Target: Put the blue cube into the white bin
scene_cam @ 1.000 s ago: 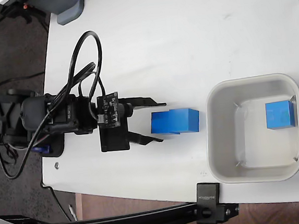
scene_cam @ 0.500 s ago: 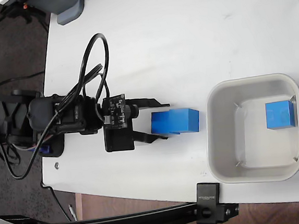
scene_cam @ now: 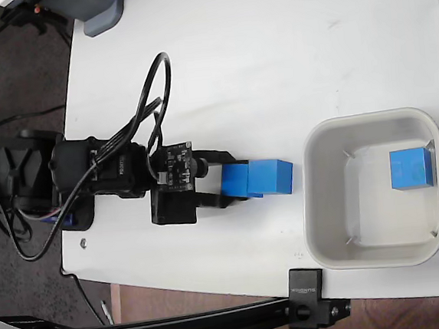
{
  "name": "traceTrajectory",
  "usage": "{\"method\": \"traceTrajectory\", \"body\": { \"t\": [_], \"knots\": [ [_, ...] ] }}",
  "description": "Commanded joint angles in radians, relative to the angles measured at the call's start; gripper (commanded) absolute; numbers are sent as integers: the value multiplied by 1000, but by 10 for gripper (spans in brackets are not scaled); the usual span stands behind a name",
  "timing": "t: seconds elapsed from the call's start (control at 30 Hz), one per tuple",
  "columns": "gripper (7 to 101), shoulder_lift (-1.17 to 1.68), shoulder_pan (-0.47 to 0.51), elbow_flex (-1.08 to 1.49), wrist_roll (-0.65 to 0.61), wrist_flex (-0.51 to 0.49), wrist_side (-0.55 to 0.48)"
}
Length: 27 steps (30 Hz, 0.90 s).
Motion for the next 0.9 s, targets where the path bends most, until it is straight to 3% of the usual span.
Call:
{"method": "traceTrajectory", "body": {
  "t": [0.03,0.3,0.53,0.9],
  "knots": [
    [535,84,-6,-9,0,-15,14],
    [516,133,-5,3,0,20,11],
    [516,268,14,-2,-18,149,9],
    [516,138,21,-351,-83,328,-14]
  ]
}}
